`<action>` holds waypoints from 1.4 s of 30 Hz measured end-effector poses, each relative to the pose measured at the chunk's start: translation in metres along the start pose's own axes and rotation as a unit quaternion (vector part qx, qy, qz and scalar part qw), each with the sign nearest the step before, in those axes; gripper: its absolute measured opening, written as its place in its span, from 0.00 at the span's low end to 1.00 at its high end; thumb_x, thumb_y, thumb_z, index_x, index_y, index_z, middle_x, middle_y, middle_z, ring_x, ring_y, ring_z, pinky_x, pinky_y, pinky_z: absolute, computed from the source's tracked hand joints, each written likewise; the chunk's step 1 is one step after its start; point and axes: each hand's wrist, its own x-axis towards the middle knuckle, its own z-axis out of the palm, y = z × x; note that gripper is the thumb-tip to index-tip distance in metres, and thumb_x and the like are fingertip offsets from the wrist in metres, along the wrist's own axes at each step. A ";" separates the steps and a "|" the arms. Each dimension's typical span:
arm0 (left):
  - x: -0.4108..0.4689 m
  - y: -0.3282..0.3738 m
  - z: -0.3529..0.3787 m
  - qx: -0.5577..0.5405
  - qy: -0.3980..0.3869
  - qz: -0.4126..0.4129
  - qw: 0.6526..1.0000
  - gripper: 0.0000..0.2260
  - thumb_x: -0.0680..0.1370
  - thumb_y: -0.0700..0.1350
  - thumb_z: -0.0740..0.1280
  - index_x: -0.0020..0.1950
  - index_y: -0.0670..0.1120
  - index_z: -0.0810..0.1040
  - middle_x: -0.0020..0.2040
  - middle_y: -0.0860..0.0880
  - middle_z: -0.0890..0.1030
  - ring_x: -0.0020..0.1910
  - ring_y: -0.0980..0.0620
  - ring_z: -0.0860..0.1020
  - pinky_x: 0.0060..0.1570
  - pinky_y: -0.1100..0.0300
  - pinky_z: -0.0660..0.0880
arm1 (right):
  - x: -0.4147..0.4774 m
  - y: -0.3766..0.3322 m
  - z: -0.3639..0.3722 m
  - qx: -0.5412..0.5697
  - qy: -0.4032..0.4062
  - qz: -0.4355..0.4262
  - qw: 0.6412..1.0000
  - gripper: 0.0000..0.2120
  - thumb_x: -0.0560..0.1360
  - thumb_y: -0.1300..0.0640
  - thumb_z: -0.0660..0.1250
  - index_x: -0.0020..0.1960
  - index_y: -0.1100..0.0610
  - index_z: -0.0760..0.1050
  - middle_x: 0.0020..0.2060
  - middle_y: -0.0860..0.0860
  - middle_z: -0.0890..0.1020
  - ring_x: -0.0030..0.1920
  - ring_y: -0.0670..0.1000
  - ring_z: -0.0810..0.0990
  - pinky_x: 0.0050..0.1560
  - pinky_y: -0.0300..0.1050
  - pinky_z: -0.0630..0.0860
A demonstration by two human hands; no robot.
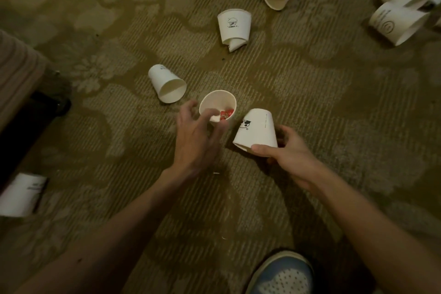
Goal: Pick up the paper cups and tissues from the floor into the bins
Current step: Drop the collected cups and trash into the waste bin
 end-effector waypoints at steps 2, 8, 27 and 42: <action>0.003 -0.001 0.000 -0.056 -0.027 -0.015 0.998 0.10 0.77 0.57 0.65 0.49 0.52 0.80 0.65 0.47 0.67 0.64 0.49 0.69 0.56 0.58 0.69 | -0.001 0.001 0.000 0.013 -0.022 0.019 0.999 0.38 0.66 0.55 0.79 0.73 0.51 0.67 0.57 0.49 0.79 0.53 0.51 0.81 0.41 0.43 0.79; 0.005 0.004 -0.010 -0.089 0.004 0.015 0.996 0.09 0.75 0.58 0.68 0.39 0.57 0.73 0.67 0.48 0.71 0.65 0.55 0.65 0.57 0.63 0.66 | -0.004 0.000 0.005 0.048 -0.025 0.018 0.998 0.28 0.73 0.52 0.73 0.70 0.50 0.70 0.55 0.48 0.80 0.53 0.50 0.80 0.44 0.43 0.74; 0.051 -0.060 -0.059 0.050 0.076 0.024 0.996 0.13 0.81 0.50 0.62 0.63 0.46 0.72 0.27 0.55 0.71 0.26 0.62 0.73 0.23 0.70 0.63 | 0.002 -0.034 0.049 0.026 -0.036 -0.066 0.997 0.30 0.73 0.53 0.74 0.72 0.52 0.67 0.58 0.49 0.79 0.54 0.50 0.80 0.48 0.46 0.78; 0.089 -0.071 -0.043 0.154 0.107 -0.104 0.977 0.15 0.83 0.46 0.61 0.69 0.46 0.72 0.54 0.38 0.81 0.52 0.40 0.80 0.43 0.52 0.74 | 0.005 -0.039 0.038 0.019 -0.022 -0.075 0.997 0.29 0.72 0.54 0.75 0.69 0.52 0.68 0.55 0.50 0.80 0.52 0.51 0.81 0.42 0.42 0.77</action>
